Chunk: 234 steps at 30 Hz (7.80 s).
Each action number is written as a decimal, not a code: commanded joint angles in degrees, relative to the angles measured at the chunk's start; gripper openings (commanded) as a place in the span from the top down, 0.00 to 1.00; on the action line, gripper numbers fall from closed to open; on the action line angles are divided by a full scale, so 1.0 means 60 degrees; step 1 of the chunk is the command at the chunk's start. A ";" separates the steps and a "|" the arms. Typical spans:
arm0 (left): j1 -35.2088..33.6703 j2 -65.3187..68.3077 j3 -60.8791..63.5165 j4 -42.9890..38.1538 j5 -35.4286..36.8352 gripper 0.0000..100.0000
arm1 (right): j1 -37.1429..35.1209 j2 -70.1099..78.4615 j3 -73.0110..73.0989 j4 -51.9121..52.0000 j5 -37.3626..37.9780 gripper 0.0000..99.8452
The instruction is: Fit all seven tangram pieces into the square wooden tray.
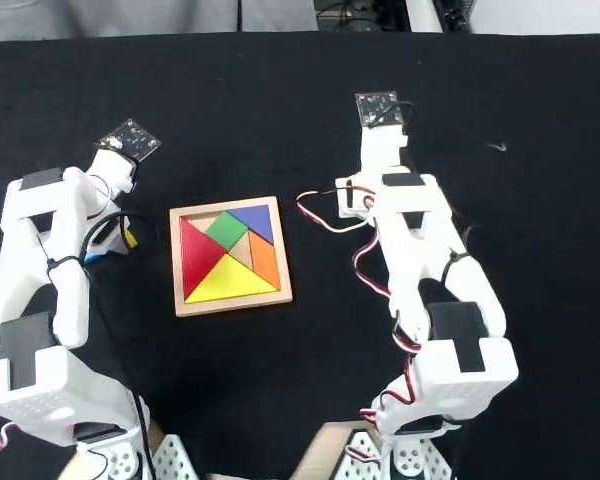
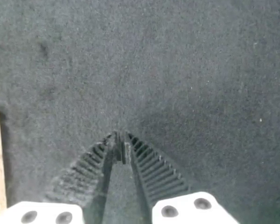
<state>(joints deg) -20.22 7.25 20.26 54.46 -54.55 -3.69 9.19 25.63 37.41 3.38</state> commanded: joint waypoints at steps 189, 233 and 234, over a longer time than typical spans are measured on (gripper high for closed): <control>0.2938 0.6564 -1.1582 0.7311 -0.3179 0.83 | 0.1055 -0.0051 -0.0667 -0.0454 0.0088 0.99; 0.3114 0.8000 -1.5143 0.7648 -0.0571 0.83 | 0.1040 -0.0051 -0.0667 -0.0440 0.0088 0.99; 0.2923 0.7941 -1.5465 0.7648 -0.0557 0.83 | 0.1040 -0.0051 -0.0667 -0.0440 0.0088 0.99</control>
<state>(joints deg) -1.32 58.24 -64.31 99.56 -58.42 2.37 9.19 24.40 35.74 3.38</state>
